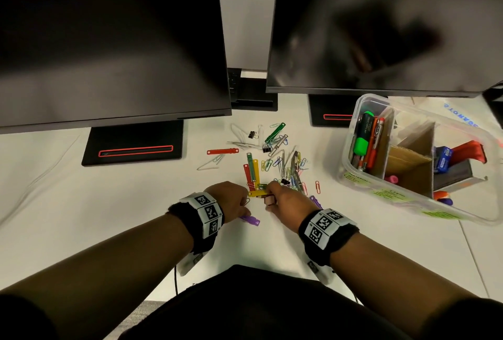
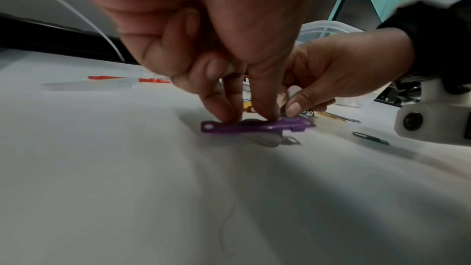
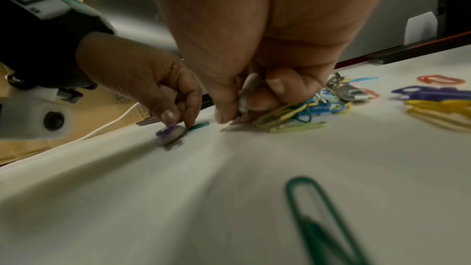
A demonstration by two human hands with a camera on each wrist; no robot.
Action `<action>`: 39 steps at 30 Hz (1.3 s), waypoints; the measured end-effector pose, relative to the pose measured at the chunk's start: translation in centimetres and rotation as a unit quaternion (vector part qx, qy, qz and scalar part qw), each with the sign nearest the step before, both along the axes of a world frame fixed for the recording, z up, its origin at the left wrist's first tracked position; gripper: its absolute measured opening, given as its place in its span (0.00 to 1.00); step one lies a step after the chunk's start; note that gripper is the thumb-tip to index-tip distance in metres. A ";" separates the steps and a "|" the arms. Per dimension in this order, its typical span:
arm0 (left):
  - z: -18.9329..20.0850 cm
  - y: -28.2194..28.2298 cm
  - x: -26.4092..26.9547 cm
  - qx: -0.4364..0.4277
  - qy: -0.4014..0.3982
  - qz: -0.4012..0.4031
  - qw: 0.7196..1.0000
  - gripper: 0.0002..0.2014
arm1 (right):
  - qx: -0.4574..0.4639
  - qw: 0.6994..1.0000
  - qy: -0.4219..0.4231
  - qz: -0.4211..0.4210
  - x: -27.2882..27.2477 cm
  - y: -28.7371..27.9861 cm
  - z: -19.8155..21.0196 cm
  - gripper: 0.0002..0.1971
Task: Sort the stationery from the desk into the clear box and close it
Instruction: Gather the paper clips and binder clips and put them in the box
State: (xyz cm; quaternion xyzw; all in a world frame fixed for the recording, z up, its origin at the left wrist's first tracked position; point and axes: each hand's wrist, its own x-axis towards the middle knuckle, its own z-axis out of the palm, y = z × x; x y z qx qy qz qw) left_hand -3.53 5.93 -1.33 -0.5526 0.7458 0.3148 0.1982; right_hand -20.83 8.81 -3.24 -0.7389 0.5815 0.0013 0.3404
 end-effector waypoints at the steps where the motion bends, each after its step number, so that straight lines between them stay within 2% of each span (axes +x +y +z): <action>1: -0.1 0.0 -0.2 0.000 -0.005 -0.005 1.000 0.17 | -0.005 1.000 0.002 0.002 -0.1 0.0 0.0 0.13; 5: 0.1 0.1 -0.4 0.002 -0.021 -0.074 0.997 0.22 | -0.033 0.999 0.012 0.017 -0.7 0.2 0.6 0.12; 9: 0.3 0.3 -0.3 -0.008 -0.016 -0.148 0.989 0.16 | -0.054 0.999 0.006 0.001 -1.6 0.2 1.9 0.12; 13: 0.0 0.3 -0.2 -0.017 -0.005 -0.170 0.985 0.15 | -0.064 0.997 -0.007 -0.034 -2.4 0.3 3.4 0.12; 16: -0.1 0.1 -0.3 -0.028 0.002 -0.148 0.989 0.16 | -0.100 0.990 -0.043 -0.089 -3.3 0.1 5.0 0.09; 20: 0.2 -0.3 -0.9 -0.045 0.008 -0.123 0.991 0.08 | -0.131 0.974 -0.090 -0.162 -4.9 -0.3 7.2 0.09; 23: 0.5 -0.8 -1.7 -0.029 0.018 -0.101 0.994 0.10 | -0.161 0.958 -0.110 -0.208 -6.2 -0.3 8.6 0.08; 26: 0.9 -1.4 -2.6 -0.026 0.003 -0.143 0.989 0.10 | -0.187 0.940 -0.129 -0.256 -7.6 0.0 10.0 0.07; 28: 0.5 -1.3 -2.8 -0.074 0.050 -0.152 0.984 0.13 | -0.205 0.922 -0.152 -0.292 -8.6 0.2 10.8 0.08; 29: 0.6 -1.5 -3.0 -0.070 0.069 -0.130 0.987 0.13 | -0.215 0.911 -0.159 -0.314 -9.2 0.2 11.2 0.08; 30: 0.5 -1.4 -3.1 -0.060 0.071 -0.142 0.985 0.11 | -0.228 0.898 -0.161 -0.339 -9.9 0.3 11.5 0.07; 33: 1.3 -1.5 -4.2 -0.064 0.080 -0.076 0.992 0.07 | -0.267 0.861 -0.119 -0.417 -12.9 0.2 11.8 0.07; 34: 1.5 -1.4 -4.7 -0.073 0.091 -0.084 0.990 0.07 | -0.266 0.857 -0.091 -0.432 -14.0 0.1 11.8 0.07; 37: 3.3 -1.2 -6.9 -0.083 0.137 -0.039 0.986 0.14 | -0.203 0.887 0.003 -0.415 -16.6 0.5 11.1 0.11; 39: 4.8 -1.4 -8.5 -0.087 0.183 -0.038 0.979 0.14 | -0.170 0.909 0.038 -0.378 -17.6 0.9 10.4 0.13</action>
